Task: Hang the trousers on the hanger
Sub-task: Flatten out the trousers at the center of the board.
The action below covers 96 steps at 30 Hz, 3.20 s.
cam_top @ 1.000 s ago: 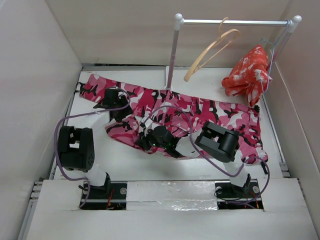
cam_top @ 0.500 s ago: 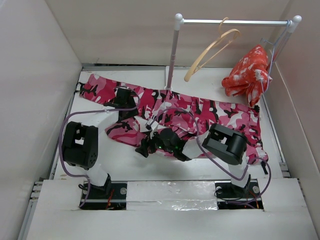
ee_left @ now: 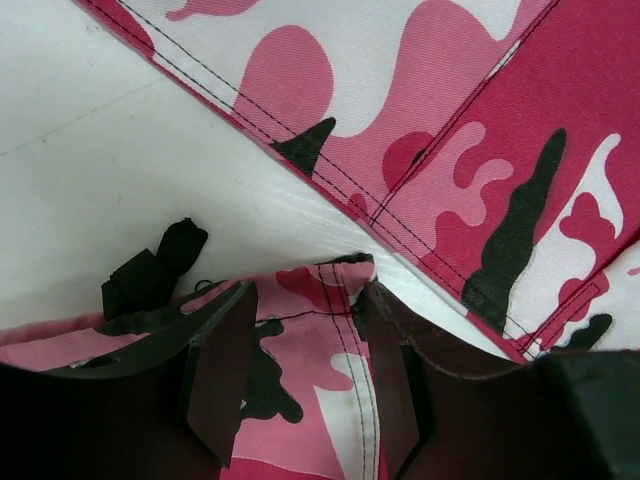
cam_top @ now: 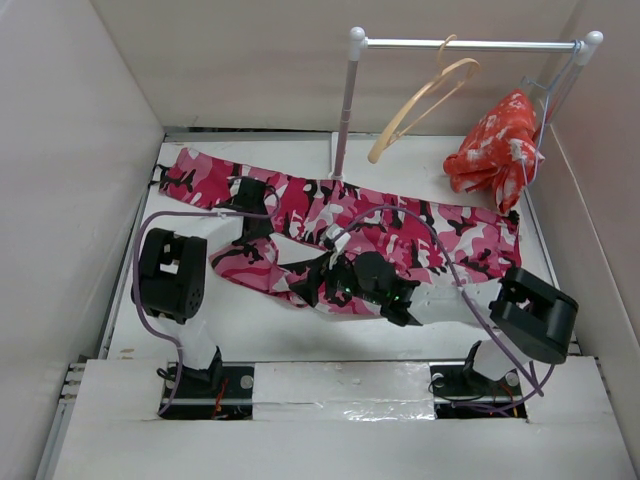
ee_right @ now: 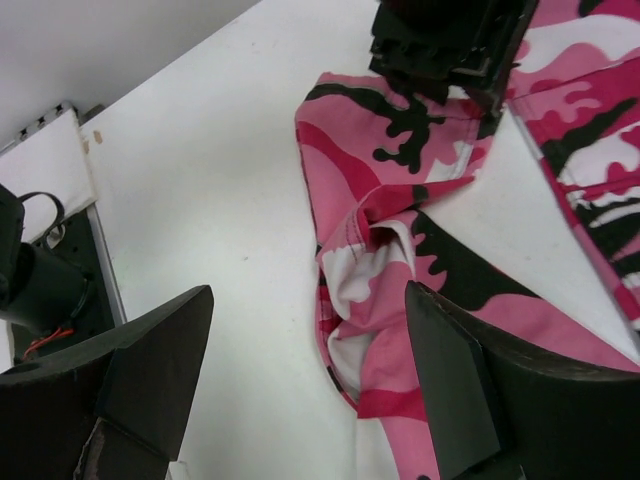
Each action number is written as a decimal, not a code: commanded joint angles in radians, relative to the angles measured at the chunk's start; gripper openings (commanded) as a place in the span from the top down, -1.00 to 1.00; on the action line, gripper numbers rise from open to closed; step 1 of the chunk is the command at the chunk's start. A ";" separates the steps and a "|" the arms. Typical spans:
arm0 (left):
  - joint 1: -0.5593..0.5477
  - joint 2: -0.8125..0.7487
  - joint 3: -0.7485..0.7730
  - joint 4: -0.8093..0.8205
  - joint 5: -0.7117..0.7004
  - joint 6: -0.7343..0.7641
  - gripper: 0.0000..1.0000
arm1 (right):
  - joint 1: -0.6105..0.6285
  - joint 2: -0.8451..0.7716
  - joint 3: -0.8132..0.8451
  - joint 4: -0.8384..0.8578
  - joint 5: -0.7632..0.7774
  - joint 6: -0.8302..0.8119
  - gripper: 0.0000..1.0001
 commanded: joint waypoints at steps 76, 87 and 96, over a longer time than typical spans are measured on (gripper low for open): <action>-0.030 -1.303 0.030 -0.181 -0.483 0.051 1.00 | 0.056 -0.255 0.139 -0.512 0.208 -0.225 0.46; -0.030 -1.471 0.050 -0.014 -0.336 0.100 1.00 | -0.511 -0.908 -0.312 -0.864 0.471 0.171 -0.52; -0.048 -1.479 -0.008 -0.006 -0.267 0.111 1.00 | -0.910 -1.112 -0.303 -0.996 0.303 0.167 -1.00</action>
